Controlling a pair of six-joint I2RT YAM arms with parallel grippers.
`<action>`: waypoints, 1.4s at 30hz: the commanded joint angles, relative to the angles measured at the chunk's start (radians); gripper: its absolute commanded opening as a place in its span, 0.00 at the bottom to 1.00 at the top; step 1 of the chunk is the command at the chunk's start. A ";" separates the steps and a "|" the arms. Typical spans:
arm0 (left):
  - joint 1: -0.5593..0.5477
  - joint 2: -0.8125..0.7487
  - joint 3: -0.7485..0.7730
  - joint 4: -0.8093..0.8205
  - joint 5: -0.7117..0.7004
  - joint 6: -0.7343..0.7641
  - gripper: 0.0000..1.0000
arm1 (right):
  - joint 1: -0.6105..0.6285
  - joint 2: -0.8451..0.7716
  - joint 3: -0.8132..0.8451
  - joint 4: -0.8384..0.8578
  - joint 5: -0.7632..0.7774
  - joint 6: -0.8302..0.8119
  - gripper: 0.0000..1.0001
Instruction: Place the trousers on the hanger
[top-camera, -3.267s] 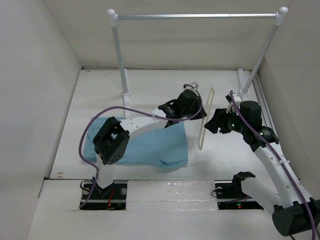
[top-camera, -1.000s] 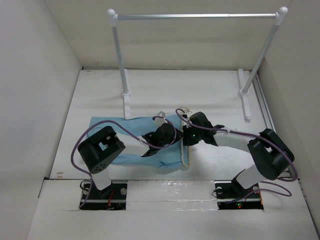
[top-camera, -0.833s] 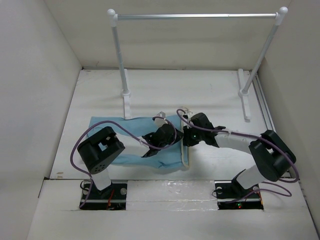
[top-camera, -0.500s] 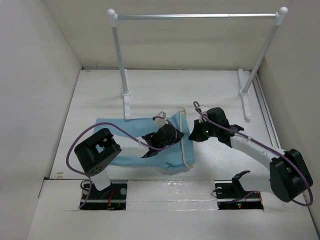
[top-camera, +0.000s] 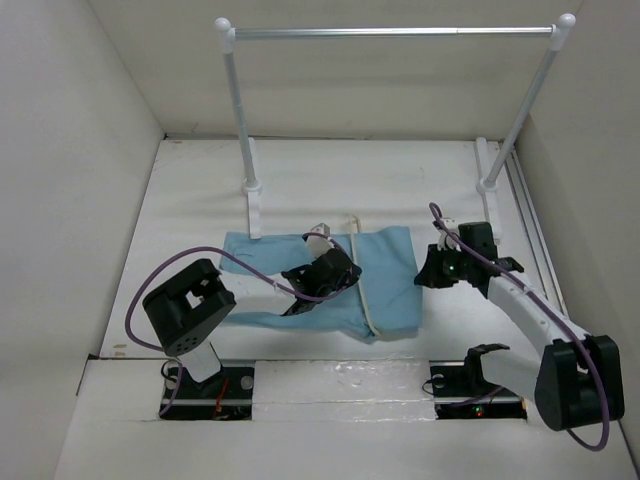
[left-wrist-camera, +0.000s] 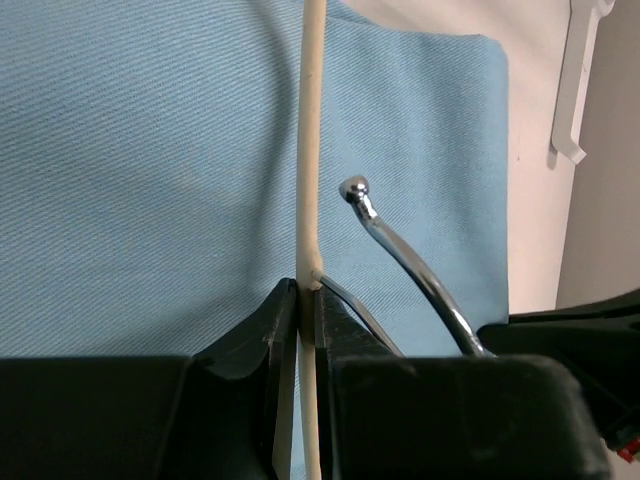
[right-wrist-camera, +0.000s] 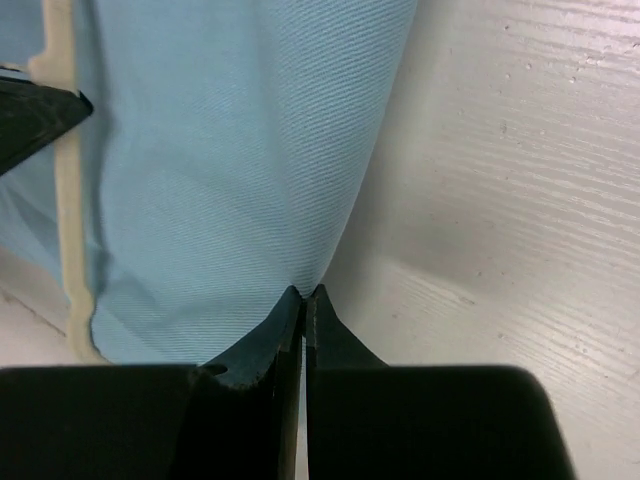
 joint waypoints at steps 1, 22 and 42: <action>0.009 -0.013 -0.014 -0.195 -0.051 0.087 0.00 | -0.027 0.033 0.020 0.006 -0.035 -0.058 0.05; 0.000 0.015 0.058 -0.208 -0.045 0.268 0.00 | -0.069 0.162 -0.180 0.118 -0.419 -0.023 0.00; 0.026 -0.103 0.007 -0.372 -0.150 0.417 0.00 | -0.419 0.108 0.035 -0.055 -0.348 -0.158 0.00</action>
